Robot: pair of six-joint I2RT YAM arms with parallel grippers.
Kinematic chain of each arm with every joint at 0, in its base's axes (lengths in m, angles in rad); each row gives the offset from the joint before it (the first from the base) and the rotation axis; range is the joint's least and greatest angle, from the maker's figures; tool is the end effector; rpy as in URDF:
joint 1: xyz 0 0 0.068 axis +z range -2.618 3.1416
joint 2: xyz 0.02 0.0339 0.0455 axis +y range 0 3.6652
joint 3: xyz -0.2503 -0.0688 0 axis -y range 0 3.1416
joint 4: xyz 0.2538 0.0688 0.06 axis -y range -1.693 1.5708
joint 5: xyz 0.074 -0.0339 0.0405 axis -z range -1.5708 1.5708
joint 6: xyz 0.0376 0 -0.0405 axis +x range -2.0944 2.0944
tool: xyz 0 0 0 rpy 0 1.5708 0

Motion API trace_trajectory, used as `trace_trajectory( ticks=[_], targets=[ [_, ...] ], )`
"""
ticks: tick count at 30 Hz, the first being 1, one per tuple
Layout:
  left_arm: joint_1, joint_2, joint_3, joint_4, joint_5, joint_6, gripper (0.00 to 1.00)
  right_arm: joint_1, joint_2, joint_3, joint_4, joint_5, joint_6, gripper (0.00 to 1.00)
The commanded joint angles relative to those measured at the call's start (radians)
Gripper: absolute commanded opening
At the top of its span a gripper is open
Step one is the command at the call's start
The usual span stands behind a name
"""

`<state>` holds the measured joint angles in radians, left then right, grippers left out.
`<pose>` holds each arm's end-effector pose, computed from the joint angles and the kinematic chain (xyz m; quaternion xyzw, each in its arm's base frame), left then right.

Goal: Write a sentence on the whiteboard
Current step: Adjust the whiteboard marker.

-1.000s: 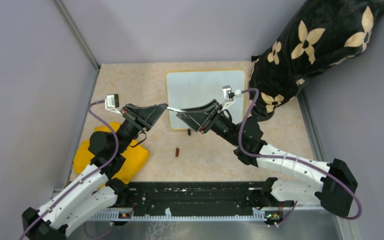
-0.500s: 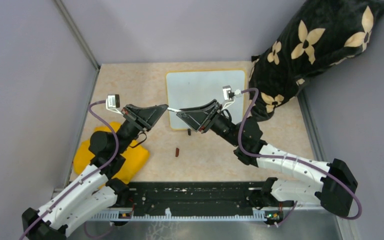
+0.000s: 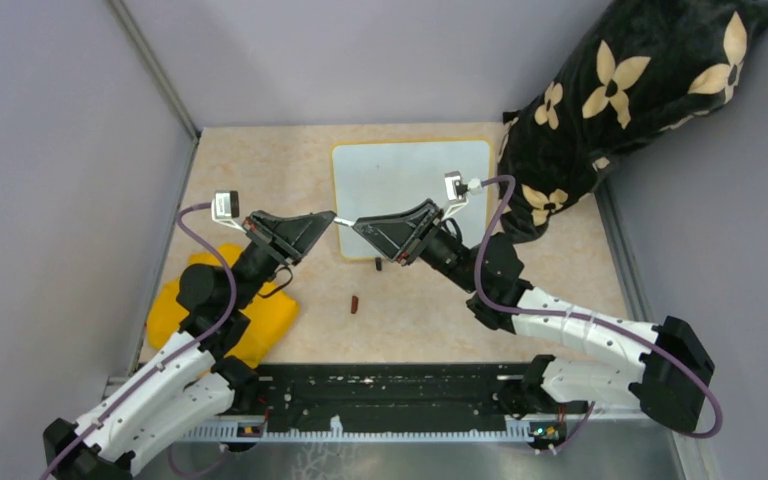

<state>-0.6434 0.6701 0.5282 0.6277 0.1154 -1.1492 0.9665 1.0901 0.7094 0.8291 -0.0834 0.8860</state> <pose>0.1430 -0.1127 0.3444 -0.0811 0.5114 -0.6864 0.5107 0.1466 0.2179 0.3452 -0.0567 0.5299 0.6895 0.4905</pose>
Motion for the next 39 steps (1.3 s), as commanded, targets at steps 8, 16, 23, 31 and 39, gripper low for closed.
trace_trajectory(
  ticks=[8, 16, 23, 31, 39],
  targets=[
    [0.000, -0.001, -0.012, -0.009, -0.008, 0.019, 0.00, 0.008, 0.003, 0.040, 0.067, -0.028, 0.009, 0.11],
    [0.000, -0.004, -0.023, -0.010, -0.006, 0.016, 0.00, 0.007, 0.002, 0.032, 0.088, -0.014, 0.012, 0.17],
    [-0.001, -0.006, -0.031, -0.013, -0.003, 0.014, 0.00, 0.007, 0.008, 0.032, 0.102, -0.036, 0.013, 0.00],
    [-0.001, -0.032, -0.041, -0.080, -0.026, 0.045, 0.73, 0.007, -0.056, 0.026, -0.010, 0.023, -0.052, 0.00],
    [0.001, -0.151, 0.027, -0.371, -0.187, 0.352, 0.95, 0.008, -0.230, 0.113, -0.606, 0.362, -0.268, 0.00]
  ],
)
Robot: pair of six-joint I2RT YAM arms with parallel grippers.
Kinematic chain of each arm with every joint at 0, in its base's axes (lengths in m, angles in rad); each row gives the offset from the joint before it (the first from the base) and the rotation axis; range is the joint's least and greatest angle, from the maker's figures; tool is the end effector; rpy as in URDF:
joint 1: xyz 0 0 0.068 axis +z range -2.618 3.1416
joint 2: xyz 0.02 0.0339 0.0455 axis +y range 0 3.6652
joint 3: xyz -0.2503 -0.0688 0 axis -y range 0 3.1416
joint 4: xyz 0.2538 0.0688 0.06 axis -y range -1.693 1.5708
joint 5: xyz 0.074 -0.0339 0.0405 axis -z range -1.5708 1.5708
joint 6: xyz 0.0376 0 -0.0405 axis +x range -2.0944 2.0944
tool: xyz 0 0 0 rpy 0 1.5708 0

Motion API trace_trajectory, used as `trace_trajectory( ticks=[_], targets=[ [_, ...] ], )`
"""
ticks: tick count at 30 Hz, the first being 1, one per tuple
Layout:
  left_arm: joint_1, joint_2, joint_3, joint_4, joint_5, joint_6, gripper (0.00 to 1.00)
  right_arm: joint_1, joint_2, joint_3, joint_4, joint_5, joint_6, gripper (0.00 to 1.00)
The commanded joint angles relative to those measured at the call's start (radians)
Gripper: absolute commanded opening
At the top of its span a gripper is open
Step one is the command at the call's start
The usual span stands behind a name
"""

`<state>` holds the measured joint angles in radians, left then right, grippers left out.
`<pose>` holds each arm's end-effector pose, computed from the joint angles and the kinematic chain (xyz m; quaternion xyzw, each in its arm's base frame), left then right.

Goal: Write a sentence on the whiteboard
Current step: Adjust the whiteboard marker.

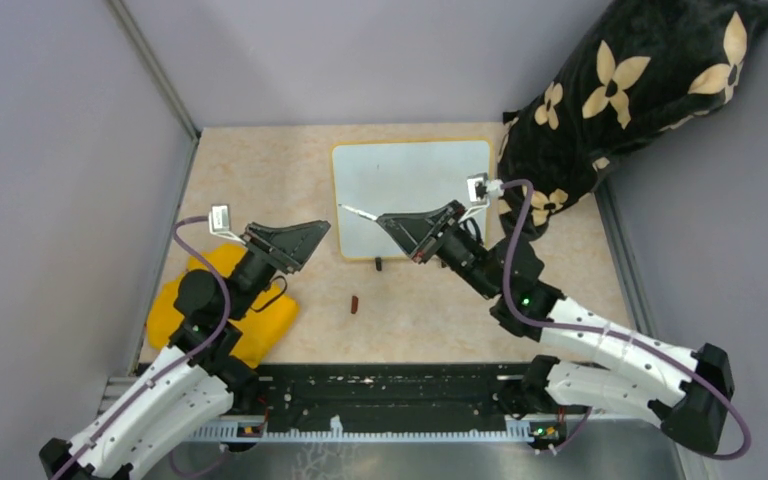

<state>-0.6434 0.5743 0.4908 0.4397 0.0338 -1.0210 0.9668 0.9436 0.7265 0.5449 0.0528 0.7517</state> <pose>0.1371 -0.1044 0.3270 -0.0935 0.5630 -0.6136 0.5457 0.1376 0.1960 0.3560 -0.0411 0.5810 0.6055 0.5424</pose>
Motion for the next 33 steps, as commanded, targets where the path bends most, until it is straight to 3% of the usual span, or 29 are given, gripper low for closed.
trace_trajectory(
  ticks=[1, 5, 9, 13, 17, 22, 27, 33],
  targets=[
    [0.000, -0.059, 0.097, -0.242, -0.126, 0.296, 0.95, 0.007, -0.094, 0.113, -0.401, 0.287, -0.157, 0.00],
    [0.000, -0.001, 0.230, -0.446, -0.239, 0.533, 0.96, 0.007, -0.101, 0.172, -0.678, 0.541, -0.230, 0.00],
    [0.000, 0.117, 0.342, -0.578, -0.321, 0.695, 0.96, 0.006, -0.053, 0.219, -0.831, 0.709, -0.261, 0.00],
    [0.001, 0.221, 0.398, -0.603, -0.381, 0.773, 0.95, 0.010, -0.028, 0.216, -0.848, 0.795, -0.241, 0.00],
    [0.002, 0.288, 0.425, -0.539, -0.383, 0.824, 0.96, 0.018, -0.049, 0.163, -0.739, 0.803, -0.290, 0.00],
    [0.040, 0.408, 0.451, -0.448, -0.276, 0.855, 0.97, 0.018, -0.041, 0.143, -0.685, 0.769, -0.297, 0.00],
    [0.223, 0.461, 0.399, -0.354, 0.027, 0.700, 0.97, 0.018, -0.089, 0.089, -0.625, 0.735, -0.274, 0.00],
    [0.357, 0.489, 0.283, -0.211, 0.239, 0.615, 0.97, 0.018, -0.132, 0.039, -0.584, 0.598, -0.380, 0.00]
  ],
)
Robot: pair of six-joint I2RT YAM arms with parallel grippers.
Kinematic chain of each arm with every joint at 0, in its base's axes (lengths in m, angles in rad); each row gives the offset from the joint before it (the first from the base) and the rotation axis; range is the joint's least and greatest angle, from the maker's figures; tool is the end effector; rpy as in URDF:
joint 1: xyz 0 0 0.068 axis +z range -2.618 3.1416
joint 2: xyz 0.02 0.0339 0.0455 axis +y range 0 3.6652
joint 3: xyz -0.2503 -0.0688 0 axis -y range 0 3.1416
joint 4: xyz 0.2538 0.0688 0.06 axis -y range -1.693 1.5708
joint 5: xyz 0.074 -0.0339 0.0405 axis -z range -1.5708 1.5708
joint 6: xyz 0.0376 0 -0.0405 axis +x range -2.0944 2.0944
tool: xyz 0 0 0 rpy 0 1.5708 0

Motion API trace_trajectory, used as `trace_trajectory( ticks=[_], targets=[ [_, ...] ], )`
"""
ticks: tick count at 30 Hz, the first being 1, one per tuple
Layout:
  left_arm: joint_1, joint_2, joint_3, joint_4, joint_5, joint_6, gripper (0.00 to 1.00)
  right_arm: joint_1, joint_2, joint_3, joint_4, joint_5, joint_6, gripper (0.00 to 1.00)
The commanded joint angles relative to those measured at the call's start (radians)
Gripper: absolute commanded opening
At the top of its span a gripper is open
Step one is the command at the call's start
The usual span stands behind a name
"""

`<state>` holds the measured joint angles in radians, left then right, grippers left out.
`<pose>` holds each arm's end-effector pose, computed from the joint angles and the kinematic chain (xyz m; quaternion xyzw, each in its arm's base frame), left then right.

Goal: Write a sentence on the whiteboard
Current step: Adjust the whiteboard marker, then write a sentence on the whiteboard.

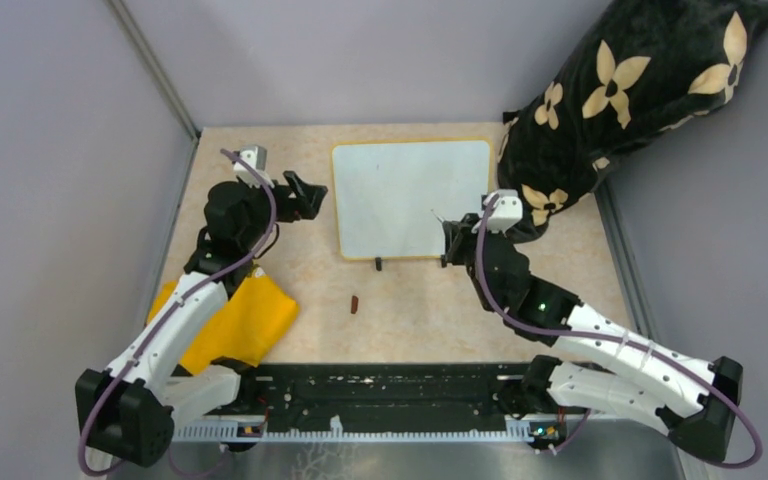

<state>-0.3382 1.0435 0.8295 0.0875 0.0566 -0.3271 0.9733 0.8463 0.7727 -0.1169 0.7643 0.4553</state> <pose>0.2497 -0.0901 0.3205 0.0229 0.7500 -0.2358 0.6176 0.1402 0.1598 0.3230 0.0462 0.7525 0.1697 0.6347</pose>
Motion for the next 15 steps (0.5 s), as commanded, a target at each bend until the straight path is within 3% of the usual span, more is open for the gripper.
trace_trajectory(
  ticks=[1, 10, 15],
  targets=[
    [0.066, 0.031, -0.070, 0.163, 0.245, -0.090, 0.97, 0.011, -0.042, -0.014, 0.076, -0.144, -0.102, 0.00],
    [0.162, 0.153, -0.218, 0.449, 0.434, -0.243, 0.95, 0.012, -0.076, -0.091, 0.135, -0.301, -0.131, 0.00],
    [0.166, 0.200, -0.246, 0.478, 0.498, -0.236, 0.93, 0.012, -0.055, -0.093, 0.125, -0.357, -0.130, 0.00]
  ],
)
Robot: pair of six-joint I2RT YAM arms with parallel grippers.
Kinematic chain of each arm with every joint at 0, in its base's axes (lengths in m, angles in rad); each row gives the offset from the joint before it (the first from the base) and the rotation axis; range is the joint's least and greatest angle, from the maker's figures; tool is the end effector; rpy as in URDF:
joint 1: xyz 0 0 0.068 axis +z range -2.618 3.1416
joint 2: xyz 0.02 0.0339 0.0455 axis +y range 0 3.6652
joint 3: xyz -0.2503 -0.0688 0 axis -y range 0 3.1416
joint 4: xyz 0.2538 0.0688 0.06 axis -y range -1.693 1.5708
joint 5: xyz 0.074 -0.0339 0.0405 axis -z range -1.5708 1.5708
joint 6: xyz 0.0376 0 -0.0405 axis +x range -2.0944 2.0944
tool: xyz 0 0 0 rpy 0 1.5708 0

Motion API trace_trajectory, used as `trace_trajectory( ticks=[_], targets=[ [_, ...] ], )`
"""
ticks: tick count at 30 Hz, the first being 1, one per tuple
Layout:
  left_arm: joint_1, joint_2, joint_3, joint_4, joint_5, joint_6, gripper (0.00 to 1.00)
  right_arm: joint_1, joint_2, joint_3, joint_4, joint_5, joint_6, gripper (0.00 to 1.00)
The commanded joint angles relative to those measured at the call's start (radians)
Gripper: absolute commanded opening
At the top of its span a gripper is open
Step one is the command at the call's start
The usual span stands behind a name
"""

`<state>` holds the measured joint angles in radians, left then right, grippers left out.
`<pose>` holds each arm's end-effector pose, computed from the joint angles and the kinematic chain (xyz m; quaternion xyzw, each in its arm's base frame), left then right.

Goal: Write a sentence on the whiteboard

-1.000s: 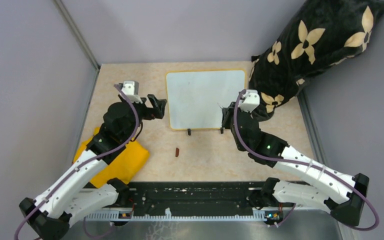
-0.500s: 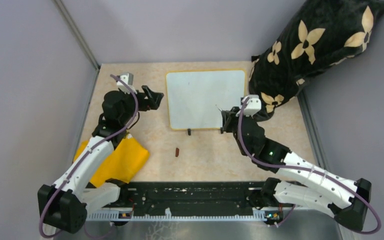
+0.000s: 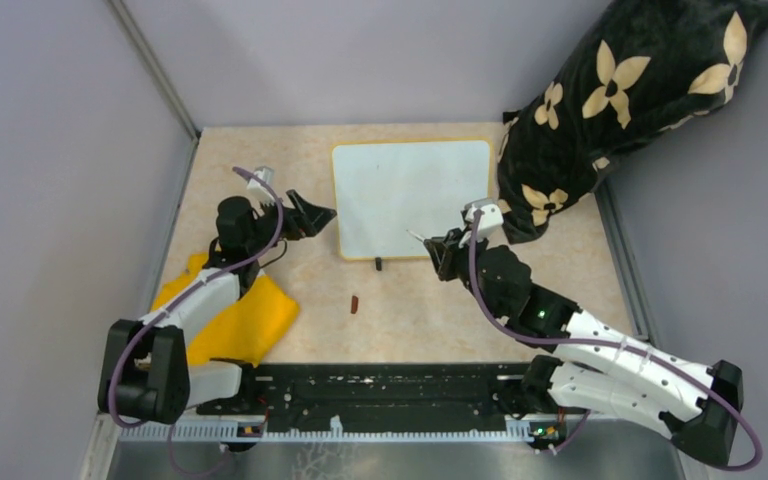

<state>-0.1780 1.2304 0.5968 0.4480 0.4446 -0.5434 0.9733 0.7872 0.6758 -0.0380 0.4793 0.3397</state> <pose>0.2753 -0.0660 0.2276 0.0021 0.7637 -0.3786 0.5229 0.1316 0.1625 0.3062 -0.0822 0.7478 0.2443 0.6118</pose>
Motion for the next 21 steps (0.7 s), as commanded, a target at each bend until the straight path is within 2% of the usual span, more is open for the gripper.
trace_trajectory(
  ticks=[1, 6, 10, 14, 21],
  targets=[
    [0.005, 0.011, -0.013, 0.110, 0.126, -0.003, 0.92, 0.013, 0.004, -0.002, 0.051, -0.069, -0.015, 0.00],
    [0.003, 0.000, -0.027, 0.081, 0.072, 0.016, 0.93, 0.013, 0.019, -0.019, 0.091, -0.079, -0.007, 0.00],
    [0.003, 0.036, -0.014, 0.077, 0.143, 0.008, 0.91, 0.013, 0.040, -0.016, 0.108, -0.107, -0.005, 0.00],
    [0.006, 0.039, -0.014, 0.063, 0.051, 0.021, 0.92, 0.013, 0.027, -0.038, 0.132, -0.119, -0.009, 0.00],
    [0.029, 0.115, 0.098, 0.082, 0.158, 0.061, 0.94, 0.013, 0.000, -0.059, 0.155, -0.139, -0.023, 0.00]
  ],
)
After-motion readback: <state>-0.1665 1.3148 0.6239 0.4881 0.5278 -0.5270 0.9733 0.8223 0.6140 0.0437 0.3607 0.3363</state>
